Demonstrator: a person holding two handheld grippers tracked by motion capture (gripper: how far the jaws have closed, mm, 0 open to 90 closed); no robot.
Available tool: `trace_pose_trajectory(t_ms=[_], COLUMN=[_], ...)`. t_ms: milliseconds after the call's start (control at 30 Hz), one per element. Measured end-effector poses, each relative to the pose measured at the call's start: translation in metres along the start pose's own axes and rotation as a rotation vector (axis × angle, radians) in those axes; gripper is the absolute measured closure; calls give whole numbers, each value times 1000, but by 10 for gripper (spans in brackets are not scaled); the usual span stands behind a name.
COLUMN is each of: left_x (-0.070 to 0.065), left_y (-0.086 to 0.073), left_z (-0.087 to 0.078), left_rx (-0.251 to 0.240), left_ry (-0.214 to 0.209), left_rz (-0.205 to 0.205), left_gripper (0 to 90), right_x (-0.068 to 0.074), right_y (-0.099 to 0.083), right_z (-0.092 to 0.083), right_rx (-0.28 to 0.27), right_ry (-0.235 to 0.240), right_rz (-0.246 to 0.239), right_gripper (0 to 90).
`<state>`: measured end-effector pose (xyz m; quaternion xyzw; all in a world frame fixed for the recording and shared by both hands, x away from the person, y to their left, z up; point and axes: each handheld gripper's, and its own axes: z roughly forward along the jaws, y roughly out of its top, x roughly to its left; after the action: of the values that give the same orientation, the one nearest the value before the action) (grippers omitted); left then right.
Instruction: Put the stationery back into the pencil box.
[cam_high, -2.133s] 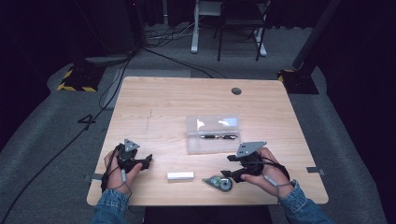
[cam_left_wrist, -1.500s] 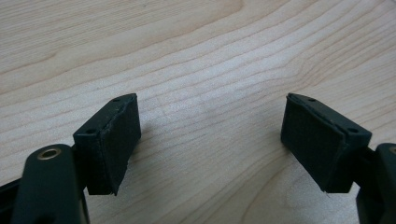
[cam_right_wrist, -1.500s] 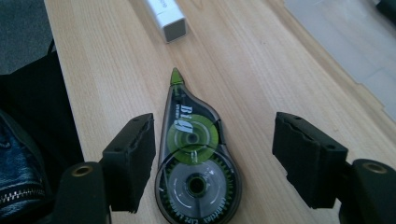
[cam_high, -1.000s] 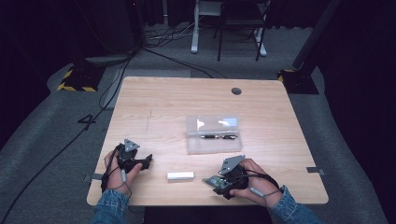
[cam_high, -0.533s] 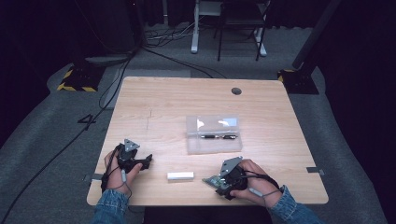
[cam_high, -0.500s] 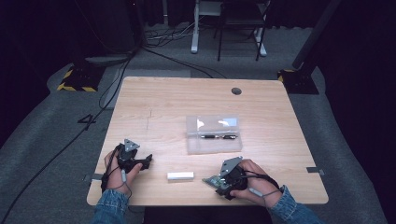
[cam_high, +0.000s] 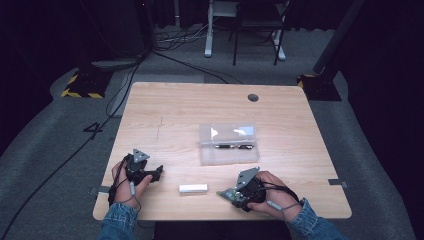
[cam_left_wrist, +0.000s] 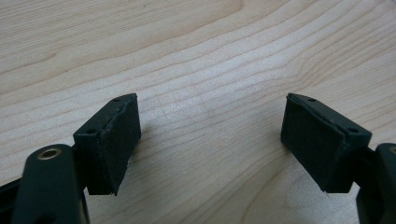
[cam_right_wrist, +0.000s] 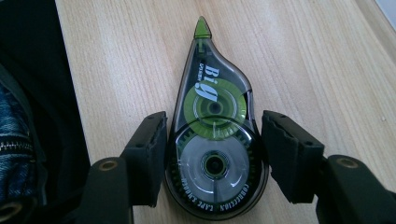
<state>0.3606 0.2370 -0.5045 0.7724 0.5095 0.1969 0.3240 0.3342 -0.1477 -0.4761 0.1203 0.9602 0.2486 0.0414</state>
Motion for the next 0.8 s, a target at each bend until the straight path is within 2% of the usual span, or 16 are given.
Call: trace_pose_trajectory(t_ms=[433,800], left_x=[0,0], left_y=[0,0], left_z=[0,0], left_rx=[0,0], left_ry=[0,0], left_rz=[0,0], left_gripper=[204,204], right_x=[1,0], right_y=[3,6], right_z=[-5,-17], right_rx=[-32,-84], right_ry=[2,-22], right_rz=[-10,-17], right_gripper=[430,431])
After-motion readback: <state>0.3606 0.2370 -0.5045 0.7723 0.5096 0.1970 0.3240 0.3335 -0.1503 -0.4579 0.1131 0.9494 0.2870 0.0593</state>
